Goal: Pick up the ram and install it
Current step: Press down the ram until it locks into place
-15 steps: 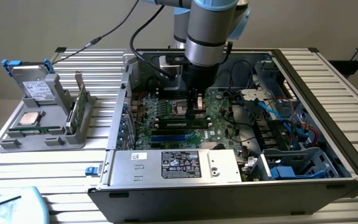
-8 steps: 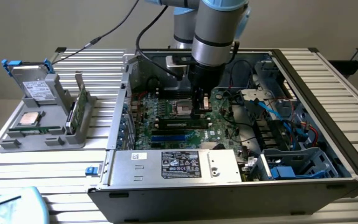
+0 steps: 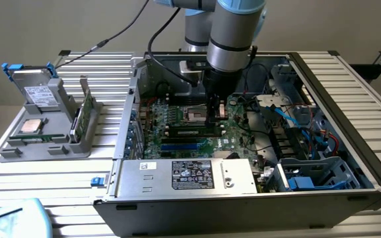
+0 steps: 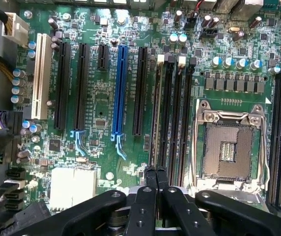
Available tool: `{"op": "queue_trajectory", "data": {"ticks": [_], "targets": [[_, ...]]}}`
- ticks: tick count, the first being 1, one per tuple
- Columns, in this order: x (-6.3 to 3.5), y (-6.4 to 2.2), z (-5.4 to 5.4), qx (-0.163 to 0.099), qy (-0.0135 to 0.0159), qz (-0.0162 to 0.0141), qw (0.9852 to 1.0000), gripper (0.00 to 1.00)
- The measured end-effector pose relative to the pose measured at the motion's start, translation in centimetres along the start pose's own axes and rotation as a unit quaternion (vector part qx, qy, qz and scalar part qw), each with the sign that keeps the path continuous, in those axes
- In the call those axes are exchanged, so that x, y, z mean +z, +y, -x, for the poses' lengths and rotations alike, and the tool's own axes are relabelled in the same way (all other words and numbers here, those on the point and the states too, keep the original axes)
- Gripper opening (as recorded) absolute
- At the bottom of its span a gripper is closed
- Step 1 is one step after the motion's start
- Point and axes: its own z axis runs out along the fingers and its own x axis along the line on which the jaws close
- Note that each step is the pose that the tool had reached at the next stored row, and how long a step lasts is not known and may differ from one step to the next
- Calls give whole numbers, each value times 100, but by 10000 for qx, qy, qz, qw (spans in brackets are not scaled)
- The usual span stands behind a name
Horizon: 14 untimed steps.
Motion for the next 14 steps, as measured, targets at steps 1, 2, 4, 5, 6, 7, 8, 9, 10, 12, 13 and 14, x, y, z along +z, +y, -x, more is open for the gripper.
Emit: {"op": "queue_trajectory", "data": {"ticks": [1,2,4,5,6,7,8,9,10,12,13,14], "targets": [[9,-1,1,1,0,-3,10000,10],[17,-1,2,1,0,-5,10000,10],[35,-3,4,3,0,-8,10000,10],[43,-4,5,3,0,-9,10000,10],[52,-4,6,4,0,-10,10000,10],[60,-5,7,4,2,-10,10000,10],[67,-5,7,5,4,-10,10000,10],[74,-5,8,6,4,-11,10000,10],[79,-6,10,5,1,-13,10000,10],[88,-7,11,5,3,-12,10000,10],[88,-7,10,5,4,-12,10000,10],[88,-7,10,5,3,-12,10000,10]]}}
